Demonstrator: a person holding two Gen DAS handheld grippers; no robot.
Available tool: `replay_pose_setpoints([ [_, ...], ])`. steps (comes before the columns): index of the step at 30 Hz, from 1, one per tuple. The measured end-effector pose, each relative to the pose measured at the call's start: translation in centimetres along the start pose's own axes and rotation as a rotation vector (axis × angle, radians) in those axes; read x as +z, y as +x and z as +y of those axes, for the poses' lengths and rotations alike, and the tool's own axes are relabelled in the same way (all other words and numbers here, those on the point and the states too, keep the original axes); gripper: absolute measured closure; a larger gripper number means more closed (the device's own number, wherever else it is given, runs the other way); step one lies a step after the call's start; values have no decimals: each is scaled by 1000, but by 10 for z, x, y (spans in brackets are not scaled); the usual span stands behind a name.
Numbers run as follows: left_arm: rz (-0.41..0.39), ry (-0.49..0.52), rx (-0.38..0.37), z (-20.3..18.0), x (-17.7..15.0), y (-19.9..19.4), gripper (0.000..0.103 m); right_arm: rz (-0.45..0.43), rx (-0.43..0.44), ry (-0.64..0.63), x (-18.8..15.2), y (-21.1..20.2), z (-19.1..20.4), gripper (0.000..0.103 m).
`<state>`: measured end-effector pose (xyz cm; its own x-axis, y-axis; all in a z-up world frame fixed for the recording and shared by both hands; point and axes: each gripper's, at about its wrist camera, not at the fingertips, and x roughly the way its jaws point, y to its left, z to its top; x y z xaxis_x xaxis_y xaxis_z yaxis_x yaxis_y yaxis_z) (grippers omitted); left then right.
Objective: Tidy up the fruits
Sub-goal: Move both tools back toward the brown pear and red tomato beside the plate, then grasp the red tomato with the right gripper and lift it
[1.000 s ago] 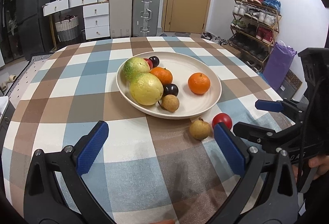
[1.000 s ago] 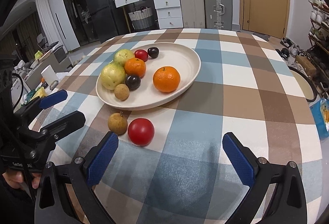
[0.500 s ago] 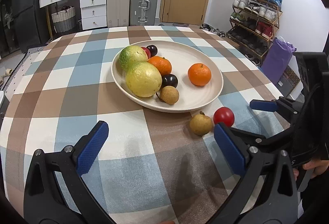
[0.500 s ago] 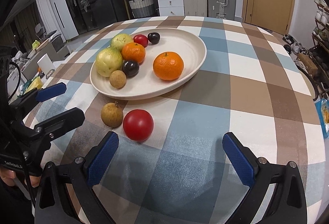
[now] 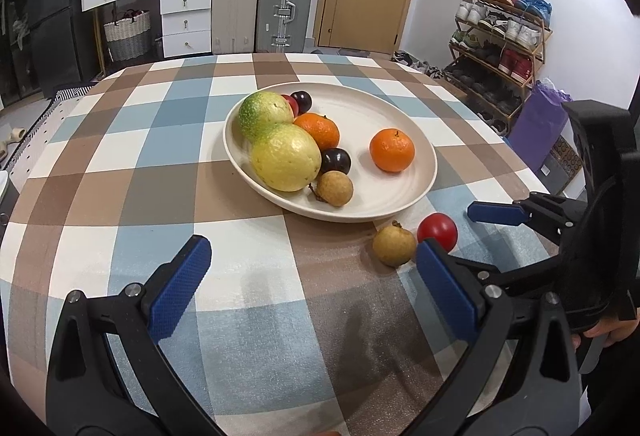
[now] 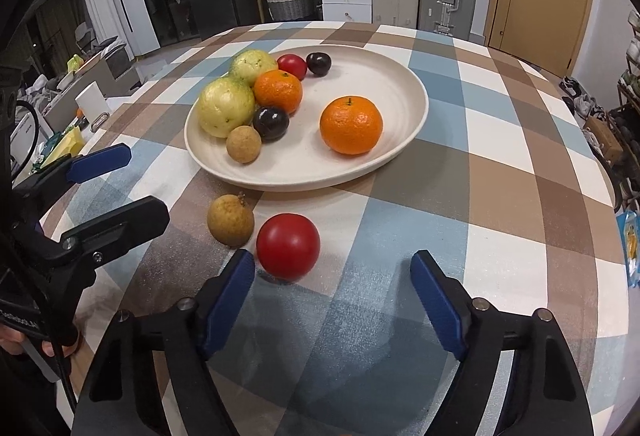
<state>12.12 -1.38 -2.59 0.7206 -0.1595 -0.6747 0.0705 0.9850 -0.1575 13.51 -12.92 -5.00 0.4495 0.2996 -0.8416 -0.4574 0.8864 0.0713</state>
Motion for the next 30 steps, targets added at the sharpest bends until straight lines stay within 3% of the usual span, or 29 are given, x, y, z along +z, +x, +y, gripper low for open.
replay_pose_setpoints([
  [7, -10, -7, 3, 2, -1, -3, 1, 7, -25, -28, -2, 2, 9, 21],
  [9, -7, -11, -3, 2, -2, -3, 1, -1, -30, -29, -2, 1, 9, 26],
  [14, -11, -17, -2, 4, -2, -5, 1, -24, -8, -16, -2, -4, 10, 56],
  [17, -9, -20, -2, 4, -2, -4, 1, -29, 9, -31, -2, -5, 14, 66],
  [30, -4, -15, -2, 2, -3, -3, 1, -56, 33, -37, -5, -7, 13, 73],
])
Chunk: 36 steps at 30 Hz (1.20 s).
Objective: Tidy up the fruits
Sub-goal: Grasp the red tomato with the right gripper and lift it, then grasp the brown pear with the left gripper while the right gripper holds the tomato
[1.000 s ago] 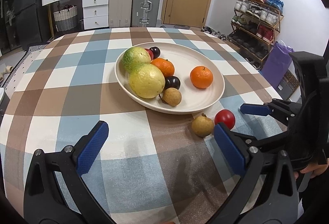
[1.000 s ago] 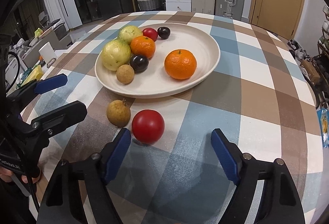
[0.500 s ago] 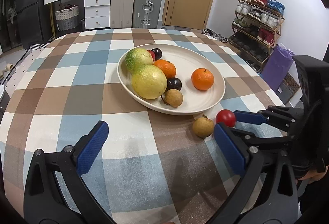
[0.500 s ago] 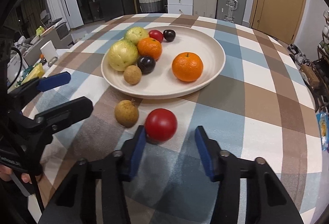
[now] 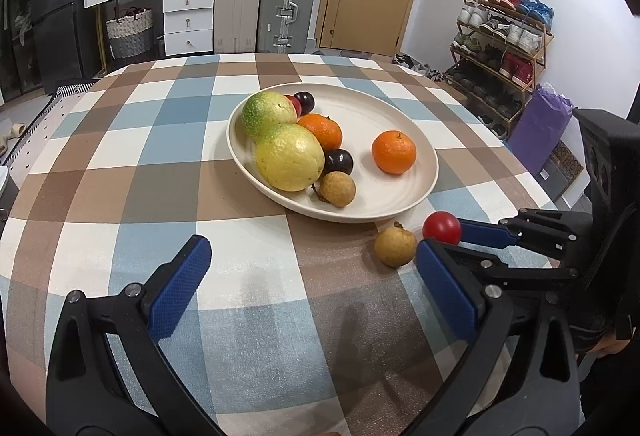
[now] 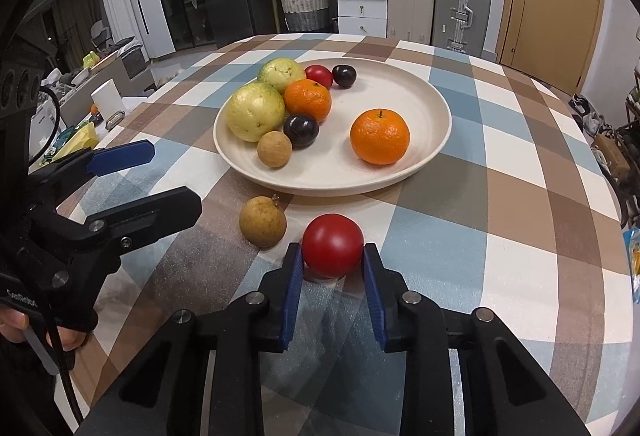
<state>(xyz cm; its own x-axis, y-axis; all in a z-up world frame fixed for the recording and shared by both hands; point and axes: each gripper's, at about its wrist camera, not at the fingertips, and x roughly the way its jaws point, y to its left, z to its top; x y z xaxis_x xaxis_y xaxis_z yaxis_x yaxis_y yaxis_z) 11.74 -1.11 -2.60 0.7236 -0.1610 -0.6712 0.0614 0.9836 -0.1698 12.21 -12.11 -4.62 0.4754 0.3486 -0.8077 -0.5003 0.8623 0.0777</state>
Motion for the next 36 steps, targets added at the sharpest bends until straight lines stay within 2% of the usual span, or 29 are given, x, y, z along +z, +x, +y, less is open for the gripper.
replay_pose_setpoints([
  [6, 25, -4, -23, 0, -1, 4, 1, -24, 9, 9, -5, -10, -5, 73],
  [12, 28, 40, -25, -10, -2, 3, 1, -59, 18, 17, -8, -22, -7, 73],
  [18, 117, 94, -63, -25, -7, 17, 5, -57, 10, 19, -10, -25, -12, 73],
  [21, 142, 115, -68, -33, -7, 24, 11, -60, 11, 24, -10, -25, -14, 73],
  [24, 161, 114, -84, -37, -6, 31, 21, -67, 18, 27, -8, -25, -15, 73],
  [36, 164, 89, -145, -40, 1, 40, 46, -80, 25, 19, -10, -29, -16, 73],
])
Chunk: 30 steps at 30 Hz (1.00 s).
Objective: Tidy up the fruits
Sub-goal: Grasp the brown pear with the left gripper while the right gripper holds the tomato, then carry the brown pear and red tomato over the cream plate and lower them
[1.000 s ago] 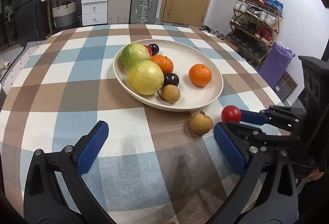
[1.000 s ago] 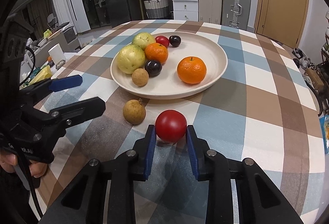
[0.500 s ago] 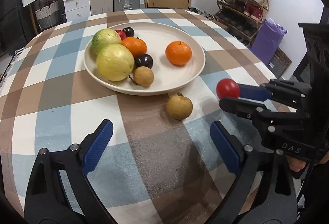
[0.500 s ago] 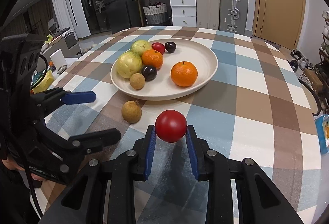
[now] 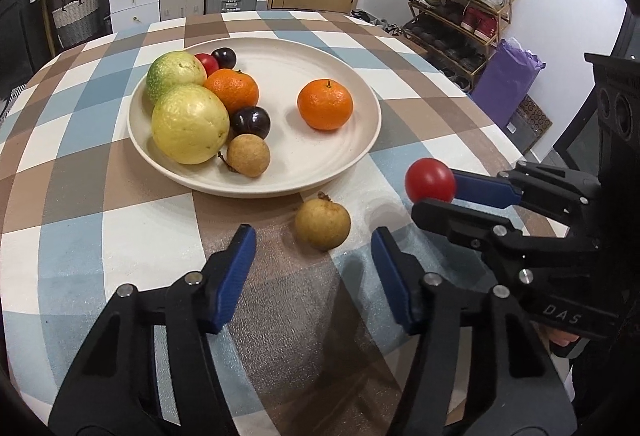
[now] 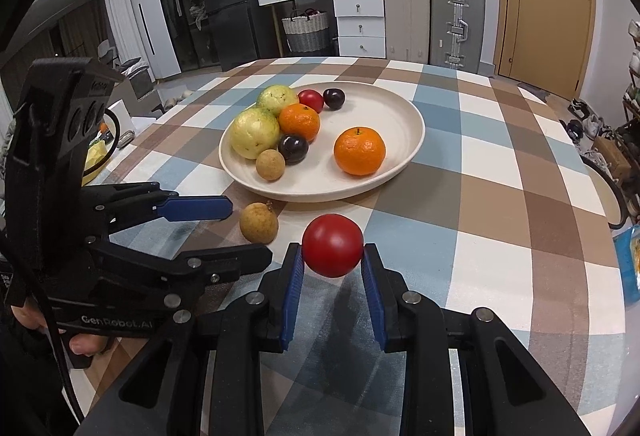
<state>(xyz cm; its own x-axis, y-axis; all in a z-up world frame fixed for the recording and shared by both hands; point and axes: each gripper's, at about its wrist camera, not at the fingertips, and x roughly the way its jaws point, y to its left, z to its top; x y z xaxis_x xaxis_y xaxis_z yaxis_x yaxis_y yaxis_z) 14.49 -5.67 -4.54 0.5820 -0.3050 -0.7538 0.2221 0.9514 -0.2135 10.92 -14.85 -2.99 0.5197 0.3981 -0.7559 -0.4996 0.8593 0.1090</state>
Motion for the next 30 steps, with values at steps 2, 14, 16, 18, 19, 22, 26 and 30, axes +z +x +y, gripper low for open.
replay_pose_setpoints([
  [2, 1, 0, -16, 0, 1, 1, 53, -3, 1, 2, 0, -1, -1, 73],
  [14, -18, -6, -71, -1, 1, -2, 77, -4, -2, 9, -1, -2, -5, 73],
  [16, -29, -7, -76, 0, 1, -5, 77, -3, -3, 8, -1, -1, -5, 73],
  [18, -36, -7, -77, 0, 1, -6, 77, -3, -2, 7, -1, -1, -5, 73],
  [19, -40, -7, -79, 0, 1, -8, 78, -3, -2, 6, -2, -1, -5, 73],
  [22, -62, -5, -85, 0, 0, -12, 78, -10, 4, 5, -1, -2, -4, 73],
  [26, -112, 2, -79, 0, 0, -23, 78, -28, 12, 6, 1, -5, -4, 73],
  [30, -162, -7, -74, 2, 4, -34, 78, -66, 22, 11, 7, -10, -6, 73],
])
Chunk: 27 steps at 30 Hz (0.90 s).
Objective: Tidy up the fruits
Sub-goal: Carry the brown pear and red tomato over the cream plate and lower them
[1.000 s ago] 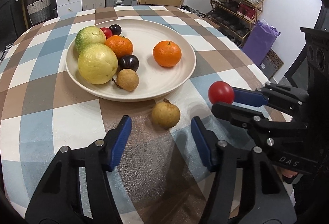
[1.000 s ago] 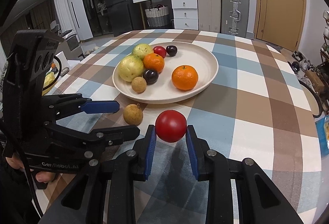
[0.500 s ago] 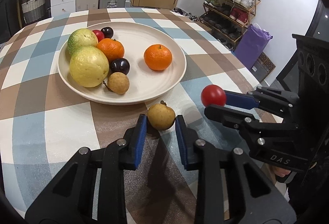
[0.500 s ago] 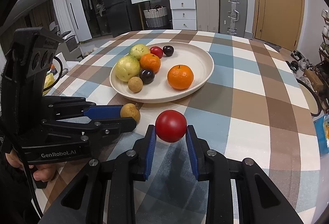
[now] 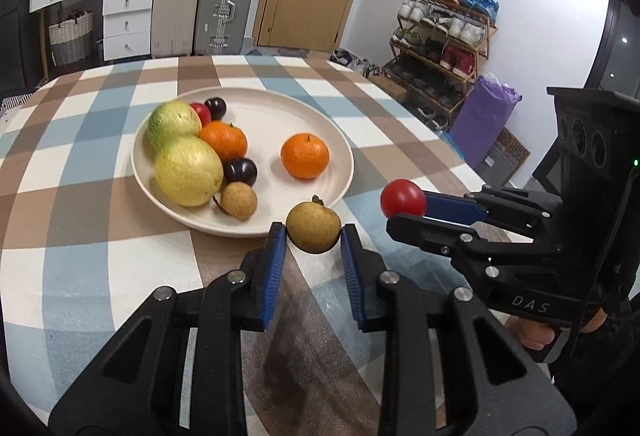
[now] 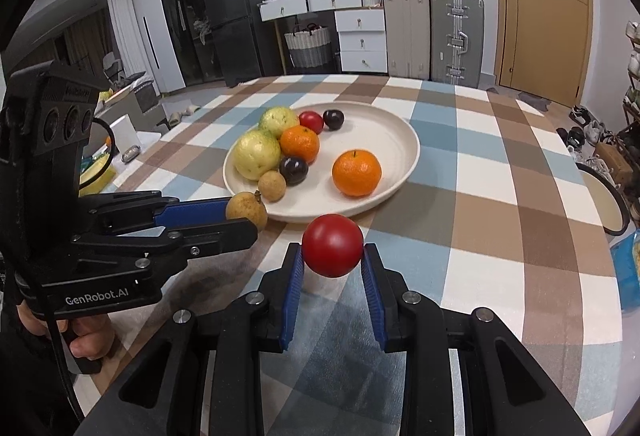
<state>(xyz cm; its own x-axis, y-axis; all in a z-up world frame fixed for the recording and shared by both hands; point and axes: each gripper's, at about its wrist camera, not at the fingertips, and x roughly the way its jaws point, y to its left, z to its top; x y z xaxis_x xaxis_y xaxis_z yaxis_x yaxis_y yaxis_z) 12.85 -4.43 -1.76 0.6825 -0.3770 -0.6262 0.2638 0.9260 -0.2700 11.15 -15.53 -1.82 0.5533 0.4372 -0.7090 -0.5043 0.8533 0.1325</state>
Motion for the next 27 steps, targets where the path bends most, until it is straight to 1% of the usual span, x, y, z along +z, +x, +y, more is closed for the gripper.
replay_pose_setpoints([
  [3, -32, 8, 33, 0, 6, -7, 78, -28, 1, 4, 8, -2, -2, 73],
  [11, -80, 17, 65, 4, 35, -15, 78, -75, 4, 12, 29, -2, -9, 73],
  [20, -79, 13, 81, 8, 57, 8, 78, -86, 2, 17, 45, 11, -21, 73],
  [23, -66, 9, 82, 8, 61, 23, 78, -89, 0, 23, 48, 18, -26, 73],
  [27, -61, 19, 103, 10, 61, 33, 78, -91, 8, 34, 50, 28, -32, 73],
])
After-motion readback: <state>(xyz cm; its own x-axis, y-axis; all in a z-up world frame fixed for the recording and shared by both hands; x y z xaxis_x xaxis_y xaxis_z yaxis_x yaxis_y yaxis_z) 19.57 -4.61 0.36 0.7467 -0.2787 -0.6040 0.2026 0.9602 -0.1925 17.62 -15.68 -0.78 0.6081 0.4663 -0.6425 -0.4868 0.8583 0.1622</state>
